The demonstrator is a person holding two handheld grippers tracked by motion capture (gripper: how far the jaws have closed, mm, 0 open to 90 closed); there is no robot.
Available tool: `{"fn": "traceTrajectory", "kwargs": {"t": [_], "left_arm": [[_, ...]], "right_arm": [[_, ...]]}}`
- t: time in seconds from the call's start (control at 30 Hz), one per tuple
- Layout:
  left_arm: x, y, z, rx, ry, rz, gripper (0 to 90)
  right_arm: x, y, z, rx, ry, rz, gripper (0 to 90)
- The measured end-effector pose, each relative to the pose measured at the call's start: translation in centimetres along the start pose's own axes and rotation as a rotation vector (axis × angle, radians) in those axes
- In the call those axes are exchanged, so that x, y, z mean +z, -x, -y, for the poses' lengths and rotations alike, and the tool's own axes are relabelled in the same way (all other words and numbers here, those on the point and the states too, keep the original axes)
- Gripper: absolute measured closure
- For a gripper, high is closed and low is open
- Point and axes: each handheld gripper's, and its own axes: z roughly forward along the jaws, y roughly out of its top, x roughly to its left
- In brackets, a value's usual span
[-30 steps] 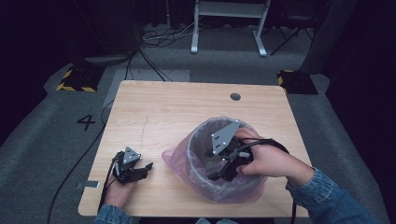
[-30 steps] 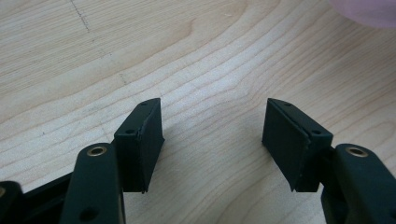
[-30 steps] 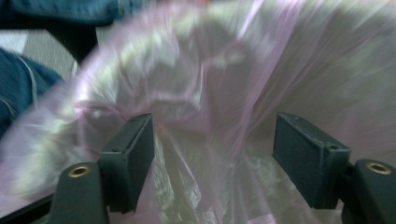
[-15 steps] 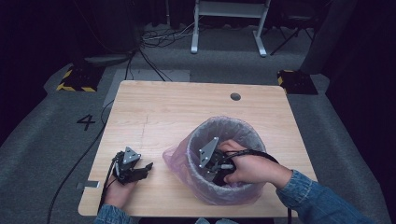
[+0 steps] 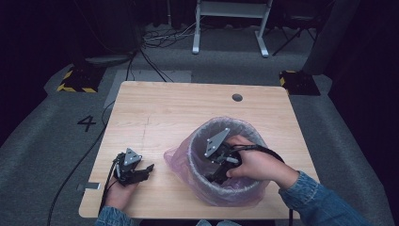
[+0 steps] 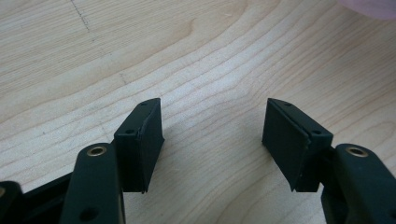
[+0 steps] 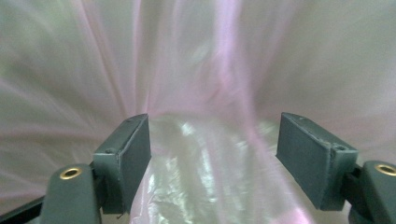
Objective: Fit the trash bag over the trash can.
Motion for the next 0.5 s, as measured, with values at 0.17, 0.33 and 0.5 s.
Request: {"fn": "traceTrajectory", "kwargs": {"t": [0.17, 0.33, 0.5], "left_arm": [[0.0, 0.0, 0.0, -0.001, 0.000, 0.001, 37.9], [0.0, 0.0, 0.0, -0.001, -0.002, -0.002, 37.8], [0.0, 0.0, 0.0, -0.002, 0.000, -0.002, 37.8]], "right_arm": [[-2.4, 0.3, -0.8, 0.023, 0.078, 0.043, 26.2], [-4.3, 0.5, -1.5, 0.054, 0.169, 0.134, 26.5], [-6.3, 0.6, -1.8, 0.114, 0.253, 0.209, 28.1]]}}
